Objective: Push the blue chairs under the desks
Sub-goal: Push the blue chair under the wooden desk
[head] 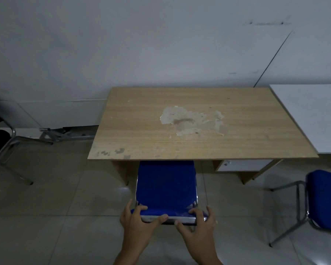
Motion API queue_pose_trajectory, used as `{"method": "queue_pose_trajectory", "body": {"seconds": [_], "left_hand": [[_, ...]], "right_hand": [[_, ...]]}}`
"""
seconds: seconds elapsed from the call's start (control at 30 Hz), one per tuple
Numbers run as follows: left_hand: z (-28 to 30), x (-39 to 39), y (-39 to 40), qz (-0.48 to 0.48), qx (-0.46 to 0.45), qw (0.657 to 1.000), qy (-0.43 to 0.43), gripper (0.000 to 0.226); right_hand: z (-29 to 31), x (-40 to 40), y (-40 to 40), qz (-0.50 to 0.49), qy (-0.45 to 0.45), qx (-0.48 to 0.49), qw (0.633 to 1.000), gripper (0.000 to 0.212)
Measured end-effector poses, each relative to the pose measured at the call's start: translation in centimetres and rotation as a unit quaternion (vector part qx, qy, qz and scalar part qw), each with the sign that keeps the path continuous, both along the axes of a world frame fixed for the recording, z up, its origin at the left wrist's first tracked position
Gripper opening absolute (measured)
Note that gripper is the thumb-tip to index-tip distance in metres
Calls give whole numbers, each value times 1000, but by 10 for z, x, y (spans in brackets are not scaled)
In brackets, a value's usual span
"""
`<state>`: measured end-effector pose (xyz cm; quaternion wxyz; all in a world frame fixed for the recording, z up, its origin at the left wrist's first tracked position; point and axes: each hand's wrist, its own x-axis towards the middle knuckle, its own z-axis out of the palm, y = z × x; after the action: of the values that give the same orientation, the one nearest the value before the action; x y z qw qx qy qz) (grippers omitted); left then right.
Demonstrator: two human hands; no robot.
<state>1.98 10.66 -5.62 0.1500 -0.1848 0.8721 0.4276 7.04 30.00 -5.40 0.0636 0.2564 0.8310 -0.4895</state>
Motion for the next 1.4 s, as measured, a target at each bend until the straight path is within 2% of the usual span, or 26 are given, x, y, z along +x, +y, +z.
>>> {"method": "queue_pose_trajectory", "body": {"seconds": [0.17,0.37,0.63,1.03,1.1,1.2,1.27,1.4], "left_hand": [[-4,-35,7,-3,-6,999,31,100],[-1,-87,20,-11,-15,999,31,99],[-4,-146,31,-4,-33,999,26,116],[-8,-181,34,-17,-47,998,37,97],[-6,-181,33,-19,-50,998,26,98],[1,-176,32,-42,-72,996,-8,104],[8,-171,32,-61,-79,995,-6,95],[31,-148,41,-67,-22,994,86,66]], "right_hand": [[-4,-37,11,12,11,6,1000,47],[-5,-94,28,29,38,31,998,50],[-16,-159,45,40,4,23,999,49],[-15,-191,45,41,22,31,998,50],[-14,-191,48,57,3,27,998,54],[-2,-189,56,112,-60,19,992,71],[8,-188,63,145,-69,15,987,76],[40,-168,82,99,7,-2,995,62]]}}
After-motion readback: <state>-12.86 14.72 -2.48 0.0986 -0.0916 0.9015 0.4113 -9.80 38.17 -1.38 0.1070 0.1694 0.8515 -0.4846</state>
